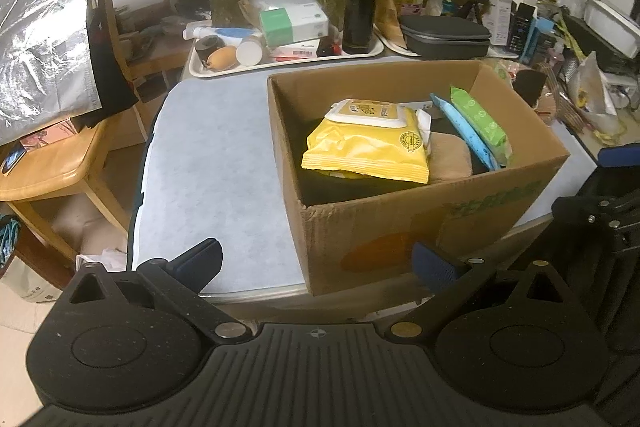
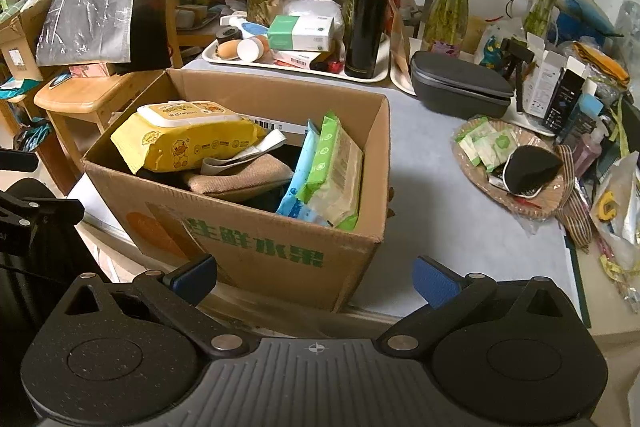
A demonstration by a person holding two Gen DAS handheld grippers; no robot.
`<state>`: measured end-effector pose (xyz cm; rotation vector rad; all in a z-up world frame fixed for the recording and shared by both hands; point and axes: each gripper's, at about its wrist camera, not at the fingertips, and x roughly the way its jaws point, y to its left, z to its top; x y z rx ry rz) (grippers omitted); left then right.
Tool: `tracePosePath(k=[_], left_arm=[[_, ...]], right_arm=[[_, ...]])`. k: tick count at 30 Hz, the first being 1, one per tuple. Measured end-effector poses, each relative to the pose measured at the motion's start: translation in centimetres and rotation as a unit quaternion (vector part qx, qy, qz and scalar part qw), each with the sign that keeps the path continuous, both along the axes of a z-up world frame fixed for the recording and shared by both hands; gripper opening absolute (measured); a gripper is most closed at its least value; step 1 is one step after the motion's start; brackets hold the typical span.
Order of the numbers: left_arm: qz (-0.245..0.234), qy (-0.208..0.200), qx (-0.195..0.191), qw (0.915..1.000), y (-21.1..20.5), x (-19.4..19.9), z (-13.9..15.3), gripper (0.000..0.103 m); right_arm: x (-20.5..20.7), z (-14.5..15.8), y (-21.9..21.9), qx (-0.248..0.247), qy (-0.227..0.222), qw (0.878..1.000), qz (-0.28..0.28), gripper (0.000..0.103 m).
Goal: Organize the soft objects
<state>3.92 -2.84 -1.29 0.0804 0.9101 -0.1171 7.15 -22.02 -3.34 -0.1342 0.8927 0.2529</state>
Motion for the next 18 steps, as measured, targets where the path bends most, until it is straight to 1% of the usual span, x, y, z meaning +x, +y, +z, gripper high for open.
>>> tracePosePath(k=[18], left_arm=[[-0.005, -0.002, -0.002, 1.0000, -0.26, -0.04, 0.25, 0.103]], right_arm=[[0.12, -0.06, -0.08, -0.002, 0.002, 1.000, -0.006, 0.103]])
